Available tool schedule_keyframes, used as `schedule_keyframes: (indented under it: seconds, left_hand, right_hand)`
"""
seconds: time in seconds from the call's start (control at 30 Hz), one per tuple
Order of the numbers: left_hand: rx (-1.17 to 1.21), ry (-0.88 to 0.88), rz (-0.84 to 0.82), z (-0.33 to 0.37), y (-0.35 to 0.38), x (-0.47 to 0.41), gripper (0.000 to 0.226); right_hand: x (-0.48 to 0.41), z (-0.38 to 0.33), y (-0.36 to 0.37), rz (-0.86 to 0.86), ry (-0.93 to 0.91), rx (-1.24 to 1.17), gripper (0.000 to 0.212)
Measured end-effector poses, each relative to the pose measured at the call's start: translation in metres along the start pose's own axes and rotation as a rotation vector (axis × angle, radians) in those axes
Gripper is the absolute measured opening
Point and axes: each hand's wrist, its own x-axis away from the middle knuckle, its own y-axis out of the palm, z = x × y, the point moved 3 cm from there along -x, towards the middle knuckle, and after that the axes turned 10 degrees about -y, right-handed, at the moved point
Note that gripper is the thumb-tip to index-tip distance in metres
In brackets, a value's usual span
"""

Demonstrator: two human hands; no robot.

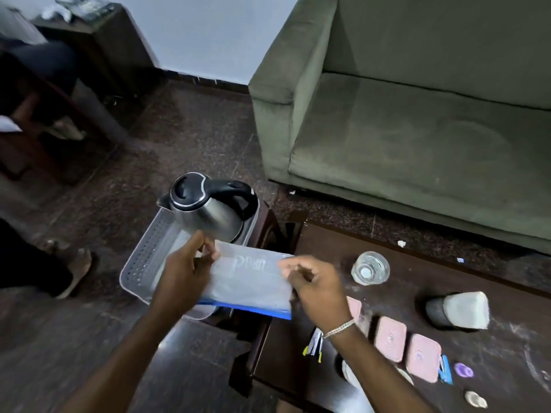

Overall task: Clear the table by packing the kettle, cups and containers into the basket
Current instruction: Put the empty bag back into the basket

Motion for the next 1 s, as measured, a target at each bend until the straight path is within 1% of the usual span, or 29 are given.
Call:
schedule_keyframes:
  seconds: [0.1, 0.2, 0.27, 0.3, 0.37, 0.47, 0.53, 0.6, 0.63, 0.7, 0.8, 0.87, 0.93, 1.0]
  left_hand:
    - [-0.131, 0.002, -0.099, -0.033, -0.026, -0.029, 0.030]
    - [-0.221, -0.002, -0.207, -0.066, -0.038, -0.052, 0.029]
    - [-0.301, -0.047, -0.290, -0.087, -0.035, -0.062, 0.039]
    - [-0.351, -0.076, -0.323, -0.096, -0.032, -0.065, 0.048]
    - [-0.435, -0.110, -0.372, -0.111, -0.026, -0.070, 0.062]
    - [-0.520, -0.146, -0.447, -0.128, -0.017, -0.075, 0.073]
    - [-0.583, -0.176, -0.494, -0.139, -0.013, -0.077, 0.076]
    - [-0.617, -0.196, -0.528, -0.147, -0.010, -0.077, 0.080]
    - [-0.628, -0.195, -0.539, -0.150, -0.008, -0.077, 0.081]
    - [-0.697, -0.168, -0.524, -0.155, -0.005, -0.077, 0.085]
    - [-0.856, -0.121, -0.479, -0.161, -0.003, -0.073, 0.093]
    - [-0.916, -0.135, -0.481, -0.164, -0.001, -0.067, 0.097]
    - [-0.961, -0.148, -0.454, -0.163, 0.002, -0.062, 0.094]
    - [-1.003, -0.125, -0.414, -0.159, 0.002, -0.061, 0.087]
  right_hand:
    - [-0.012, 0.002, 0.050, -0.120, -0.010, 0.122, 0.018]
    - [-0.024, 0.003, 0.096, -0.270, 0.017, 0.194, 0.033]
    - [-0.029, 0.005, 0.124, -0.368, 0.036, 0.332, 0.041]
    - [-0.030, 0.007, 0.136, -0.404, 0.040, 0.406, 0.040]
    - [-0.030, 0.009, 0.156, -0.463, 0.022, 0.536, 0.031]
    - [-0.031, 0.014, 0.176, -0.543, 0.017, 0.656, 0.021]
    - [-0.028, 0.018, 0.186, -0.604, -0.032, 0.748, 0.024]
    - [-0.023, 0.020, 0.194, -0.644, -0.150, 0.918, 0.025]
    - [-0.021, 0.021, 0.197, -0.625, -0.203, 0.998, 0.024]
    - [-0.021, 0.022, 0.200, -0.575, -0.240, 1.098, 0.023]
    - [-0.020, 0.029, 0.202, -0.658, -0.226, 1.197, 0.027]
    - [-0.020, 0.030, 0.206, -0.721, -0.279, 1.244, 0.028]
    - [-0.021, 0.029, 0.212, -0.757, -0.339, 1.257, 0.029]
    - [-0.021, 0.030, 0.217, -0.793, -0.348, 1.213, 0.028]
